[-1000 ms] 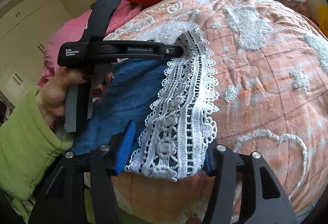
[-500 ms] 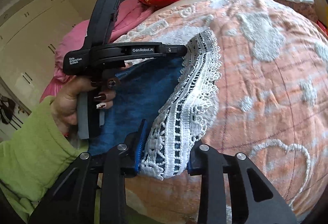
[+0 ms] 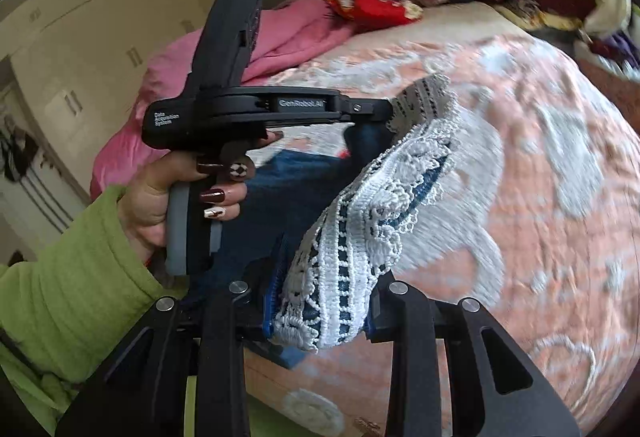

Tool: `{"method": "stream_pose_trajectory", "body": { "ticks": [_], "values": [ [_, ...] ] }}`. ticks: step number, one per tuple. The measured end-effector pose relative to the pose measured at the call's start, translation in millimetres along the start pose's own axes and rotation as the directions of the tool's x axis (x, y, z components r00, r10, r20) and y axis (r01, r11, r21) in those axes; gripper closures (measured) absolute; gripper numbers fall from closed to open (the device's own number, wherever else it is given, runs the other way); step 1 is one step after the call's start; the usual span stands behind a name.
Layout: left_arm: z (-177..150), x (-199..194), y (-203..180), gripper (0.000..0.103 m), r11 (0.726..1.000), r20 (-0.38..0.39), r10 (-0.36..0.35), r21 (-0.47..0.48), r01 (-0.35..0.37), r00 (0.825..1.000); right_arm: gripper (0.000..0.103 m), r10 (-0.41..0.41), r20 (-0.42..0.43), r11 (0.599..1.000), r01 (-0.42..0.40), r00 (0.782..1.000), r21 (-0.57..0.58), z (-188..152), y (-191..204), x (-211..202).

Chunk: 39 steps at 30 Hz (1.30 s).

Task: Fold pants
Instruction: 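Grasp the lace trim with the right gripper while the left gripper holds the denim, then lift the lace edge with both grippers and fold it over onto the pants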

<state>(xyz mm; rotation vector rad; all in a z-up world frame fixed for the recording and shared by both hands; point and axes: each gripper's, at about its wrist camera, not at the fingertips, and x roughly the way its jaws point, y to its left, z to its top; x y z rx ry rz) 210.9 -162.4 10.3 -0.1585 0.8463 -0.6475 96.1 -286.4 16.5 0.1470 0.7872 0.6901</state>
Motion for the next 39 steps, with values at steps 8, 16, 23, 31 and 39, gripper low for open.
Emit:
{"method": "stream_pose_trajectory", "body": {
  "ticks": [8, 16, 23, 31, 39],
  "values": [
    [-26.7, -31.7, 48.6, 0.100, 0.994, 0.004, 0.037, -0.105, -0.037, 0.999, 0.074, 0.012, -0.091, 0.989, -0.025, 0.996, -0.145, 3.7, 53.0, 48.3],
    [-58.6, -72.7, 113.0, 0.084, 0.953, 0.029, 0.077, -0.296, -0.065, 0.997, 0.074, -0.042, -0.183, 0.958, -0.012, 0.982, -0.285, -14.2, 107.0, 87.1],
    [-77.7, -109.6, 167.8, 0.069, 0.866, 0.129, 0.067, -0.500, 0.007, 0.989, 0.071, -0.042, -0.253, 0.942, -0.046, 0.966, -0.334, -30.4, 137.6, 111.2],
    [-84.5, -123.9, 180.4, 0.058, 0.837, 0.160, 0.092, -0.547, 0.011, 0.983, 0.051, 0.025, -0.257, 0.915, -0.126, 0.966, -0.384, -39.0, 166.1, 103.7],
    [-92.8, -133.8, 173.9, 0.045, 0.851, 0.171, 0.035, -0.521, 0.061, 0.985, 0.046, -0.049, -0.171, 0.964, 0.002, 0.984, -0.265, -25.0, 108.4, 72.8]
  ]
}}
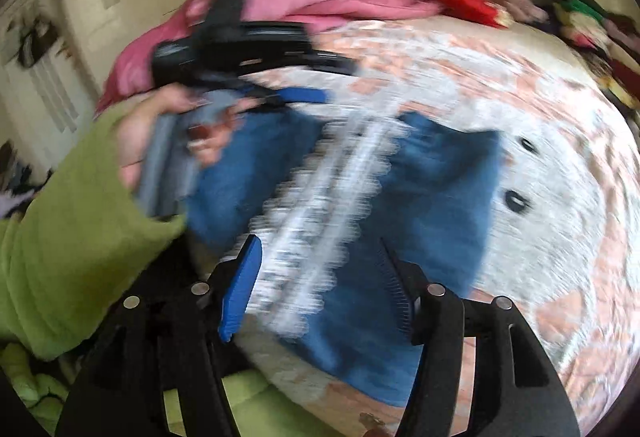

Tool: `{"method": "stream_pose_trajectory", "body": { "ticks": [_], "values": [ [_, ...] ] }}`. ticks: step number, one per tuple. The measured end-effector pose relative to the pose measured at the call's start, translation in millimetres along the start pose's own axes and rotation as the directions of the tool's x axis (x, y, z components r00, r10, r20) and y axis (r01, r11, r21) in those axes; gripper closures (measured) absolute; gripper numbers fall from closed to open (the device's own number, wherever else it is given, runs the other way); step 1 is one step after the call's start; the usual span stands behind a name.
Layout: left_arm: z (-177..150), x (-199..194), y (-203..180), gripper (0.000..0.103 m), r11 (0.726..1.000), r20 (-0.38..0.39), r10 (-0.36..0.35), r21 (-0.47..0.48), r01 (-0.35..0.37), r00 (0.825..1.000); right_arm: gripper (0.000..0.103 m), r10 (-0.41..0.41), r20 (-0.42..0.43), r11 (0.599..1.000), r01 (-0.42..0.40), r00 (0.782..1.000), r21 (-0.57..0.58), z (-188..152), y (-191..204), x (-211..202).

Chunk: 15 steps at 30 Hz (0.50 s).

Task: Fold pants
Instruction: 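Lift the lace edge with both grippers and fold it over onto the pants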

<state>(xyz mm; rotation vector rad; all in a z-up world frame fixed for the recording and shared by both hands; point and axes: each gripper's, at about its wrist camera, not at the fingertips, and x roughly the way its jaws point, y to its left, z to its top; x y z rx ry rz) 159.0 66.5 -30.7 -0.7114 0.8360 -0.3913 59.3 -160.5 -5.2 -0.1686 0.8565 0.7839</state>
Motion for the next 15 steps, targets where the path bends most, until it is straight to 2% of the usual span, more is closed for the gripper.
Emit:
{"method": "stream_pose_trajectory", "body": {
  "ticks": [4, 6, 9, 15],
  "values": [
    [-8.3, 8.1, -4.2, 0.042, 1.000, -0.045, 0.005, 0.019, -0.004, 0.999, 0.045, -0.024, -0.007, 0.994, 0.024, 1.000, 0.110, -4.2, -32.1, 3.3],
    [-12.2, 15.6, -6.8, 0.039, 1.000, -0.086, -0.003, 0.026, 0.005, 0.996, 0.041, -0.027, -0.009, 0.989, 0.028, 1.000, 0.143, -4.0, -39.5, 8.4],
    [-18.8, 24.2, -16.6, 0.038, 0.994, -0.118, 0.068, 0.098, -0.056, 0.991, 0.040, -0.025, -0.010, 0.988, 0.026, 1.000, 0.154, -3.7, -43.3, 14.0],
    [-29.0, 34.4, -25.6, 0.040, 0.984, -0.147, 0.122, 0.151, -0.099, 0.982, 0.038, -0.026, -0.011, 0.990, 0.027, 1.000, 0.140, 7.9, -43.4, 28.9]
  ]
}}
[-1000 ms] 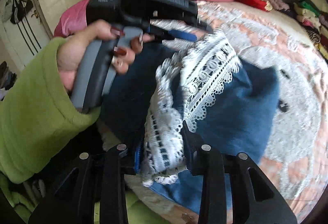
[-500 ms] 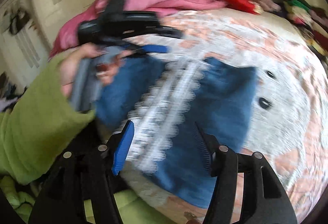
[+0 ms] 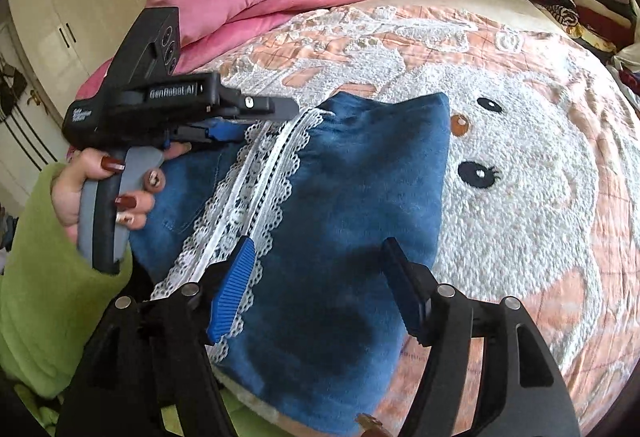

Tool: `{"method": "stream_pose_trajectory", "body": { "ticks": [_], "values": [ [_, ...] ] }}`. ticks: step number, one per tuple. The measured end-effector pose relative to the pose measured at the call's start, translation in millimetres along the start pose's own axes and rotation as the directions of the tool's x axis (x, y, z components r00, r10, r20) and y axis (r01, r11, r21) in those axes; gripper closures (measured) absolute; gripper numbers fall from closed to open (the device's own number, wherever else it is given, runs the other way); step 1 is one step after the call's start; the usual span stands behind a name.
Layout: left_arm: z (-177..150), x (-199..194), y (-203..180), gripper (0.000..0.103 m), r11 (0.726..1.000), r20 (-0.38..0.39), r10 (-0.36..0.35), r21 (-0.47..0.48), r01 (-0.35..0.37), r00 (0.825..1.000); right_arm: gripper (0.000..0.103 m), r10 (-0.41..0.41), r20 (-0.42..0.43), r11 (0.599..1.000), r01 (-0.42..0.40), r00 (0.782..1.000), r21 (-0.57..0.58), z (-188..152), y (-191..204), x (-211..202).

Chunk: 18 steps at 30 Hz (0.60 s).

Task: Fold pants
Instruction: 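Lift the lace edge with both grippers and fold it over onto the pants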

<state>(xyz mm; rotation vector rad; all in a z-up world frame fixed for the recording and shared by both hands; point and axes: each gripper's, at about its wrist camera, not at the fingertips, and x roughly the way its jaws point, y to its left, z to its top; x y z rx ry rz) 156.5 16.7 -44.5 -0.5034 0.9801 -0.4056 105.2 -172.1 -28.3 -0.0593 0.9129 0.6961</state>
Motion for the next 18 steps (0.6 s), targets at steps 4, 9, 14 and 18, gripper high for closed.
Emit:
{"method": "stream_pose_trajectory", "body": {
  "ticks": [4, 9, 14, 18],
  "values": [
    [-2.7, 5.8, 0.5, 0.069, 1.000, 0.002, 0.018, -0.024, -0.018, 1.000, 0.038, -0.006, 0.004, 1.000, 0.006, 1.000, -0.011, 10.0, -4.5, 10.0],
    [-1.9, 4.0, -1.4, 0.095, 0.999, 0.024, -0.007, -0.035, 0.008, 1.000, 0.036, -0.030, -0.013, 0.999, 0.030, 0.999, 0.010, 24.3, -18.9, 30.5],
    [7.3, -16.4, -14.7, 0.095, 1.000, 0.125, 0.018, 0.017, -0.020, 0.992, 0.036, -0.027, 0.016, 0.999, 0.026, 1.000, 0.020, 36.3, -23.0, 29.2],
    [9.6, -11.6, -11.6, 0.095, 0.994, 0.126, 0.096, 0.036, -0.102, 0.987, 0.036, -0.044, 0.008, 0.999, 0.044, 0.999, 0.012, 43.9, -22.4, 38.0]
  ]
}}
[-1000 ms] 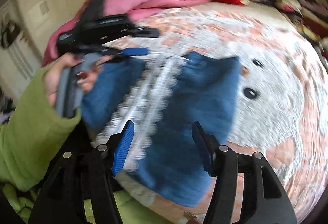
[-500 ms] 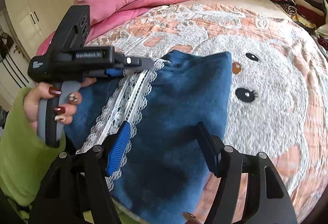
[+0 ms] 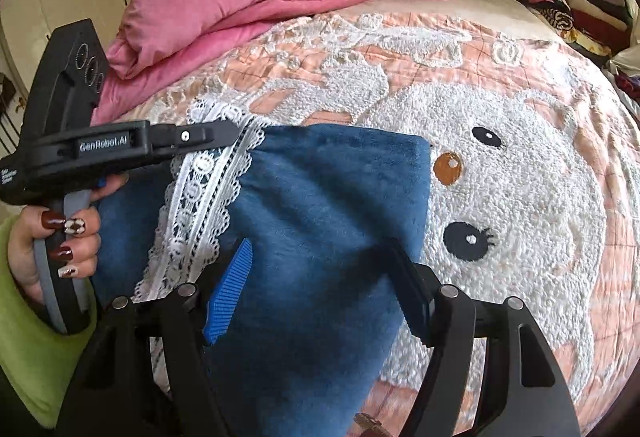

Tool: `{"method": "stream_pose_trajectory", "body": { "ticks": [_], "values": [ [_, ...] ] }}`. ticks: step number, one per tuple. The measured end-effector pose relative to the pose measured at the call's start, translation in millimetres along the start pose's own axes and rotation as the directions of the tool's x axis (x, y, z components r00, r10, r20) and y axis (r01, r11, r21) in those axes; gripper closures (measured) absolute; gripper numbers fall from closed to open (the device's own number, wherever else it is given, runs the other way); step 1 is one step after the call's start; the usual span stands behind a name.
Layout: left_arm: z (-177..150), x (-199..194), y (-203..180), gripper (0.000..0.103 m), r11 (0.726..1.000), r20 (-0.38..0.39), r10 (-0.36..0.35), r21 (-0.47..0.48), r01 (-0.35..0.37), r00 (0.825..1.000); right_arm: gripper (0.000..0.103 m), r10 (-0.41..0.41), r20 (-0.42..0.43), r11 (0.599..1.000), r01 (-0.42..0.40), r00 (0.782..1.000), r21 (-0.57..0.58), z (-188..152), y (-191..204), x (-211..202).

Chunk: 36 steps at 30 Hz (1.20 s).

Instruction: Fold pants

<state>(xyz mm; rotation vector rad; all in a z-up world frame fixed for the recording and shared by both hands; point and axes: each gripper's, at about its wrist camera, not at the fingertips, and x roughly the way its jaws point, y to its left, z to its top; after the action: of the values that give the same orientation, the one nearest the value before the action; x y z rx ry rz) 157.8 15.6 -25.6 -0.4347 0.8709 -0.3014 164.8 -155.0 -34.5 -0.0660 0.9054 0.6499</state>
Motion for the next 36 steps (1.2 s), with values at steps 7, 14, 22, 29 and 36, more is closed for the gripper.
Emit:
{"method": "stream_pose_trajectory", "body": {
  "ticks": [7, 14, 22, 29, 36],
  "values": [
    [-3.7, 14.8, 8.1, 0.085, 0.998, -0.044, 0.063, -0.005, -0.063, 0.997, 0.035, -0.040, -0.020, 0.999, 0.039, 0.999, -0.035, -4.8, 5.2, 14.0],
    [-1.9, -0.8, 15.2, 0.068, 0.998, -0.011, 0.061, -0.029, -0.061, 0.998, 0.025, -0.021, 0.021, 1.000, 0.021, 1.000, 0.021, -10.7, -4.9, -14.5],
    [-7.1, -36.1, 11.1, 0.051, 0.998, 0.028, 0.063, -0.032, -0.062, 0.998, 0.024, -0.021, 0.060, 0.999, 0.018, 0.998, 0.049, -27.0, -15.5, -52.1],
    [-24.9, -67.3, -0.7, 0.048, 0.997, 0.034, 0.072, 0.005, -0.072, 0.997, 0.024, -0.025, 0.090, 1.000, 0.026, 0.996, -0.009, -36.4, -5.2, -73.3],
    [-67.1, -89.3, -6.9, 0.070, 0.999, -0.022, 0.038, 0.018, -0.038, 0.999, 0.024, -0.006, 0.104, 0.999, 0.010, 0.995, -0.040, -45.0, 2.2, -81.6]
  ]
}}
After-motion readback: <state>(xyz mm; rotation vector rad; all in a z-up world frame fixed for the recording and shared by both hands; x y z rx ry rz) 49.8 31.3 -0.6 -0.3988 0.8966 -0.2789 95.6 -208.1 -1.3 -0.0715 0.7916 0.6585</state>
